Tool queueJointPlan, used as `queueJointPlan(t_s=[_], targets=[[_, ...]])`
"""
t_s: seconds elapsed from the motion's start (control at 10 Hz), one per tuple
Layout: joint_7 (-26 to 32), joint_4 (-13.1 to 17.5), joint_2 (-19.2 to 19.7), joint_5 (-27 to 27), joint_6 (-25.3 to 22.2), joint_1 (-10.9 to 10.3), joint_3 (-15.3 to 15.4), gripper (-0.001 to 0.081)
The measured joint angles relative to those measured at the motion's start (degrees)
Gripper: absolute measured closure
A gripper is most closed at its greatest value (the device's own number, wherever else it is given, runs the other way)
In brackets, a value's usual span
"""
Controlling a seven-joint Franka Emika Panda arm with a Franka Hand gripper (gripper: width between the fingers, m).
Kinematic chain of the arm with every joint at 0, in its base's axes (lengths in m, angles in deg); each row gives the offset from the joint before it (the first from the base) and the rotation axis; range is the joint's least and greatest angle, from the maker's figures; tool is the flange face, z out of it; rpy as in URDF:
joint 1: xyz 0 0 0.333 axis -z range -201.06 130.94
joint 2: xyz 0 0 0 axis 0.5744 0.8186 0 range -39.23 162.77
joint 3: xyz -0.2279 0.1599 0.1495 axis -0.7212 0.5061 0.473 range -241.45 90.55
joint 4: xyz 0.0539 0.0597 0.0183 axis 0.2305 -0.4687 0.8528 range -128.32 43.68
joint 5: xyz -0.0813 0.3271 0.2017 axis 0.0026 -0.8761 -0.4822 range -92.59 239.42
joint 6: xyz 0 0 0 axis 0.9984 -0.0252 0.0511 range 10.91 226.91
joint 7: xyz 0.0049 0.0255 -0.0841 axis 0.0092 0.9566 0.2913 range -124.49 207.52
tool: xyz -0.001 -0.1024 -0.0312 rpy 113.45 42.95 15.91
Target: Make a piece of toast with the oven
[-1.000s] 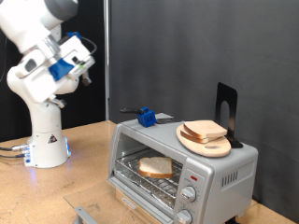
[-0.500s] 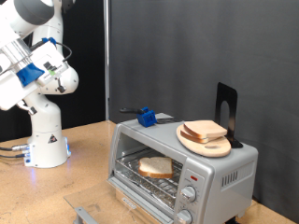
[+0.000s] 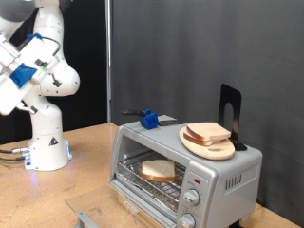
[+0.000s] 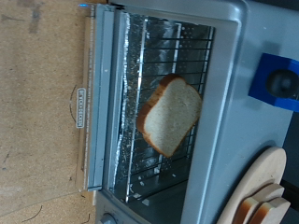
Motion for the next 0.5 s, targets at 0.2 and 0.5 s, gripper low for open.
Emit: queueJointPlan(t_s=[0.2, 0.5], targets=[[5.28, 0.68, 5.41, 1.18, 2.76, -0.04, -0.2, -0.0001], [5.84, -0.42, 11.2, 1.11, 17.47, -0.14, 3.1, -0.0001]])
